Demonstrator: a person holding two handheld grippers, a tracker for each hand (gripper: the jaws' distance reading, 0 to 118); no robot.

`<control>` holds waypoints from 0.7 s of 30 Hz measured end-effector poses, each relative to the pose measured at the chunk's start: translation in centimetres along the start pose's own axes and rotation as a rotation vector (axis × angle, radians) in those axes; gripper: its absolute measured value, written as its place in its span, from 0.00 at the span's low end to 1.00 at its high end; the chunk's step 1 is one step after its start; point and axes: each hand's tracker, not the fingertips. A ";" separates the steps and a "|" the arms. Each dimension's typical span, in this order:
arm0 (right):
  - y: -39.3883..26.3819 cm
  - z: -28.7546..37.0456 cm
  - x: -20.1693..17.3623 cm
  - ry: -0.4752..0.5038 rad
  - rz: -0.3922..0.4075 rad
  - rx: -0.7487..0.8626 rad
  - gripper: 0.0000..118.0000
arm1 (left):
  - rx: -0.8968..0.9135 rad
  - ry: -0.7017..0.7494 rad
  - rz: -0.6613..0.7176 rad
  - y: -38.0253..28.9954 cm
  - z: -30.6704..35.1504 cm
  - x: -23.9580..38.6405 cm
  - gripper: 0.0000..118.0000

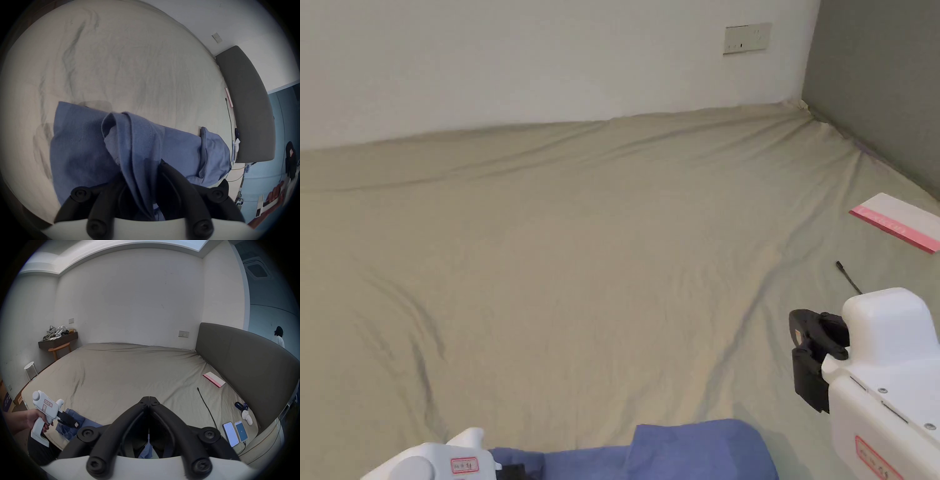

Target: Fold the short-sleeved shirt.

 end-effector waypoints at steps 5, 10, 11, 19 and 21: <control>0.1 -0.5 0.2 -0.005 -0.018 -0.010 0.01 | -0.034 -0.314 0.119 0.5 1.0 0.3 1.00; 0.0 -0.4 -0.7 0.011 -0.001 -0.011 0.01 | 0.135 -0.360 0.053 0.1 5.5 0.8 0.95; 0.0 -0.3 -0.9 0.014 0.005 -0.010 0.01 | 0.162 -0.340 0.031 -0.1 6.3 0.6 0.82; -0.1 0.1 -1.8 0.033 0.022 -0.011 0.01 | 0.337 0.061 -0.258 -4.7 6.3 -0.4 0.00; 0.0 0.2 -2.0 0.039 0.026 -0.012 0.01 | 0.317 0.096 -0.356 -6.3 4.4 0.5 0.00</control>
